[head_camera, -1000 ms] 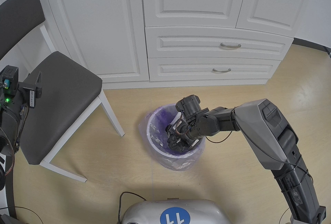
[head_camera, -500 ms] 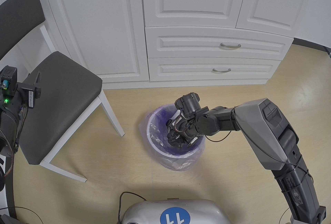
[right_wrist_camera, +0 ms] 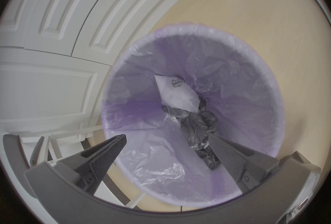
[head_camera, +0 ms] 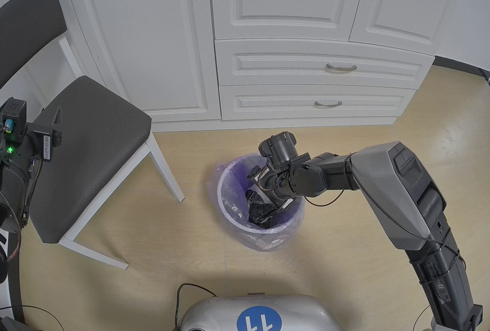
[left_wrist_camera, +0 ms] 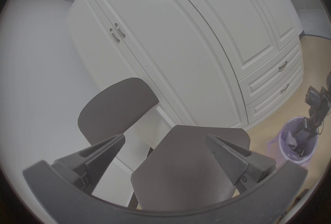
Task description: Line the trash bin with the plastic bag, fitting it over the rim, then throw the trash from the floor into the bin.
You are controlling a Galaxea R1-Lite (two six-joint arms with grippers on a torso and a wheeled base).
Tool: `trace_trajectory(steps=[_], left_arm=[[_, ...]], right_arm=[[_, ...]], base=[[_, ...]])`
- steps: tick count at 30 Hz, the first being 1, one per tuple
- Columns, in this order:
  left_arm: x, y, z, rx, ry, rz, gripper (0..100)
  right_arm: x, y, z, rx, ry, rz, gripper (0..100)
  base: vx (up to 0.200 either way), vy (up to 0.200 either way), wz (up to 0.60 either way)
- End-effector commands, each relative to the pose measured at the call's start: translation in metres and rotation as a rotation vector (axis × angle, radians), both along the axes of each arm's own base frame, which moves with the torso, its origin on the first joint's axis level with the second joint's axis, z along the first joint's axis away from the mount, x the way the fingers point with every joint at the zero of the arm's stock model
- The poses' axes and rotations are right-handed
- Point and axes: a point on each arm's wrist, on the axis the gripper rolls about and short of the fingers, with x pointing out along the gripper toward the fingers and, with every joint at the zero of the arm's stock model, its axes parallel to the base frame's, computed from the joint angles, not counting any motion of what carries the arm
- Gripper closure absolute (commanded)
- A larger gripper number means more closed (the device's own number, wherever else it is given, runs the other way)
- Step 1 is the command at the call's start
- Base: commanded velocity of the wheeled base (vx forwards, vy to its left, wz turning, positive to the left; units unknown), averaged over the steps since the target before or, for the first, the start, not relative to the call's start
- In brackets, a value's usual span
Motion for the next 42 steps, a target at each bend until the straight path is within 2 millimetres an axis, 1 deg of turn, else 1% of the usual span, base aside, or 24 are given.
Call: trace_trajectory(steps=[1, 4, 7, 8, 9, 11, 12, 14, 15, 18, 20, 24, 26, 28, 31, 32, 33, 34, 35, 36, 37, 38, 40, 42], left_arm=[[0.002, -0.002, -0.002, 0.004, 0.013, -0.011, 0], [0.002, -0.004, -0.002, 0.007, 0.014, -0.028, 0], [0.002, -0.005, -0.003, 0.014, 0.017, -0.059, 0], [0.003, -0.005, -0.004, 0.019, 0.02, -0.073, 0], [0.006, -0.007, -0.007, 0.024, 0.033, -0.083, 0], [0.01, -0.01, -0.008, 0.026, 0.038, -0.102, 0], [0.013, -0.014, -0.009, 0.028, 0.041, -0.122, 0], [0.018, -0.017, -0.007, 0.032, 0.04, -0.146, 0], [0.019, -0.018, -0.006, 0.032, 0.036, -0.155, 0], [0.021, -0.026, -0.003, 0.016, 0.014, -0.234, 0], [0.02, -0.028, -0.005, -0.038, 0.005, -0.272, 0], [0.012, -0.031, -0.012, -0.214, -0.017, -0.336, 0], [0.01, -0.03, -0.014, -0.27, -0.024, -0.345, 0], [0.011, -0.03, -0.014, -0.297, -0.028, -0.348, 0], [0.012, -0.029, -0.019, -0.316, -0.014, -0.341, 0], [0.012, -0.029, -0.019, -0.316, -0.014, -0.341, 0], [0.008, -0.027, -0.03, -0.338, 0.013, -0.337, 0], [0.006, -0.026, -0.033, -0.345, 0.023, -0.337, 0], [0.0, -0.026, -0.044, -0.361, 0.059, -0.343, 0], [-0.001, -0.026, -0.048, -0.363, 0.073, -0.347, 0], [-0.002, -0.026, -0.049, -0.363, 0.075, -0.347, 0], [-0.002, -0.028, -0.052, -0.358, 0.09, -0.353, 0], [0.001, -0.029, -0.05, -0.36, 0.08, -0.355, 0], [0.003, -0.031, -0.048, -0.361, 0.067, -0.365, 0]], right_arm=[[-0.014, 0.001, 0.037, 0.028, -0.045, 0.013, 0], [-0.029, 0.001, 0.059, 0.038, -0.096, 0.023, 0], [-0.045, -0.006, 0.082, 0.01, -0.174, 0.044, 0], [-0.055, -0.01, 0.095, -0.013, -0.224, 0.068, 0], [-0.067, -0.019, 0.112, -0.016, -0.278, 0.093, 0], [-0.082, -0.03, 0.127, -0.012, -0.337, 0.113, 0], [-0.1, -0.044, 0.141, -0.003, -0.42, 0.147, 0], [-0.124, -0.066, 0.151, -0.039, -0.58, 0.218, 0], [-0.131, -0.072, 0.151, -0.064, -0.623, 0.236, 0], [-0.154, -0.104, 0.144, -0.247, -0.85, 0.289, 0], [-0.165, -0.118, 0.139, -0.37, -0.969, 0.305, 0], [-0.186, -0.148, 0.137, -0.635, -1.226, 0.266, 0], [-0.195, -0.16, 0.137, -0.751, -1.293, 0.244, 0], [-0.202, -0.166, 0.14, -0.836, -1.314, 0.258, 0], [-0.203, -0.179, 0.15, -0.938, -1.344, 0.222, 0], [-0.203, -0.179, 0.15, -0.938, -1.344, 0.222, 0], [-0.204, -0.192, 0.152, -0.994, -1.326, 0.191, 0], [-0.204, -0.196, 0.151, -1.008, -1.312, 0.176, 0], [-0.209, -0.216, 0.143, -1.063, -1.24, 0.146, 0], [-0.216, -0.225, 0.136, -1.08, -1.199, 0.156, 0], [-0.217, -0.227, 0.134, -1.083, -1.192, 0.157, 0], [-0.231, -0.236, 0.133, -1.104, -1.187, 0.168, 0], [-0.239, -0.237, 0.138, -1.102, -1.238, 0.195, 0], [-0.244, -0.238, 0.137, -1.099, -1.246, 0.215, 0]], base=[[0.0, 0.0, 0.0], [0.0, 0.0, 0.0], [0.0, 0.0, 0.0], [0.0, 0.0, 0.0], [0.0, 0.0, 0.0], [0.0, 0.0, 0.0], [0.0, 0.0, 0.0], [0.0, 0.0, 0.0], [0.0, 0.0, 0.0], [0.0, 0.0, 0.0], [0.0, 0.0, 0.0], [0.0, 0.0, 0.0], [0.0, 0.0, 0.0], [0.0, 0.0, 0.0], [0.0, 0.0, 0.0], [0.0, 0.0, 0.0], [0.0, 0.0, 0.0], [0.0, 0.0, 0.0], [0.0, 0.0, 0.0], [0.0, 0.0, 0.0], [0.0, 0.0, 0.0], [0.0, 0.0, 0.0], [0.0, 0.0, 0.0], [0.0, 0.0, 0.0]])
